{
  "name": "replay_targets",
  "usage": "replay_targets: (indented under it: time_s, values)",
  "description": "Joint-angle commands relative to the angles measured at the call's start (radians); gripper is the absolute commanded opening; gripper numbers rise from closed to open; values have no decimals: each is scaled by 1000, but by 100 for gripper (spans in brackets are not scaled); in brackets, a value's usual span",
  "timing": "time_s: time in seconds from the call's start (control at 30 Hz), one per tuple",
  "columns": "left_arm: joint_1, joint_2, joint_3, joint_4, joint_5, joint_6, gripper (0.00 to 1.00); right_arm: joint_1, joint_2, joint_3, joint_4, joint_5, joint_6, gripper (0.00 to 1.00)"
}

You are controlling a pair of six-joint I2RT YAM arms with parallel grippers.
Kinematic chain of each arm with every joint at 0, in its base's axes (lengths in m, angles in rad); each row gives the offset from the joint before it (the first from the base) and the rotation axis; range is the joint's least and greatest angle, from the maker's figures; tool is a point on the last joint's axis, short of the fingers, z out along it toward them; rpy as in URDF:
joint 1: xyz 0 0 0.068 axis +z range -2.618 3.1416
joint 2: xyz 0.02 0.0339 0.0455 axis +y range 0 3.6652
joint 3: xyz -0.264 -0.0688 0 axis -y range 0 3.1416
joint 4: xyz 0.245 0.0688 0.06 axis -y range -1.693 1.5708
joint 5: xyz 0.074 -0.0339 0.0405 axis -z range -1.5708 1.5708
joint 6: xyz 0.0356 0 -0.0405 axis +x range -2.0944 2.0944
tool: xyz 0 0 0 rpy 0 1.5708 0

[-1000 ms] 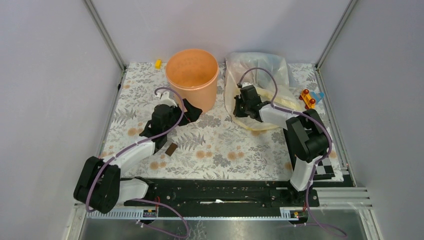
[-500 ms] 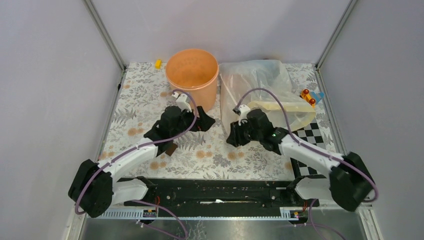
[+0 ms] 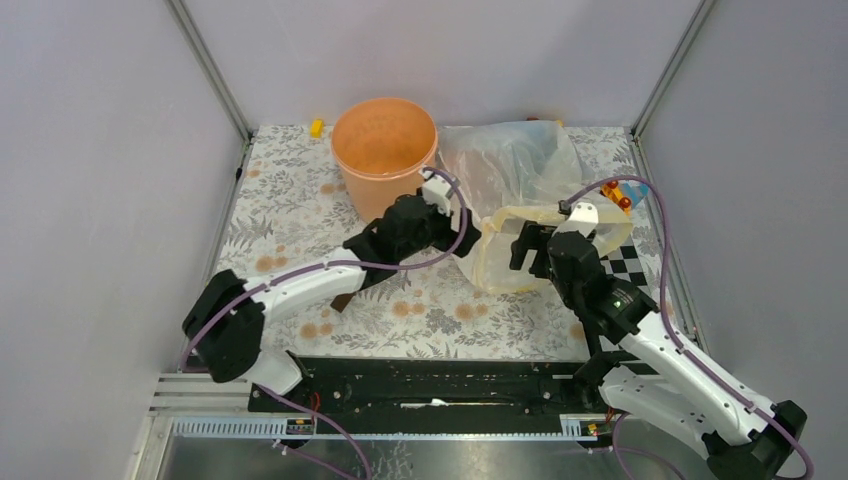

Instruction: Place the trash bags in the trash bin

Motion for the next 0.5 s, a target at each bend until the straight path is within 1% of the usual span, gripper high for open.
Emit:
replay_targets:
  time_s: [0.0,0.07,0.17,0.2,0.23,0.47]
  values:
    - [-60,96,99,47,-58,178,85,-4,-25,59,-116,289,75,94]
    - [-72,154,157,32,-63,217,87,-4,-66,64,-112,323,71,95]
    - [-76,252,273,-27,-73,236,92,-4,-126,69,-100,367,46,95]
    - [-77,284,308,-41,-77,242,97,-4,-144,71,-98,380,39,95]
    - [-78,319,345,-52,-86,249,99,-3,-159,70,-99,394,35,95]
    - [-78,528,548,-70,-143,317,99,-3,-276,19,-85,422,46,97]
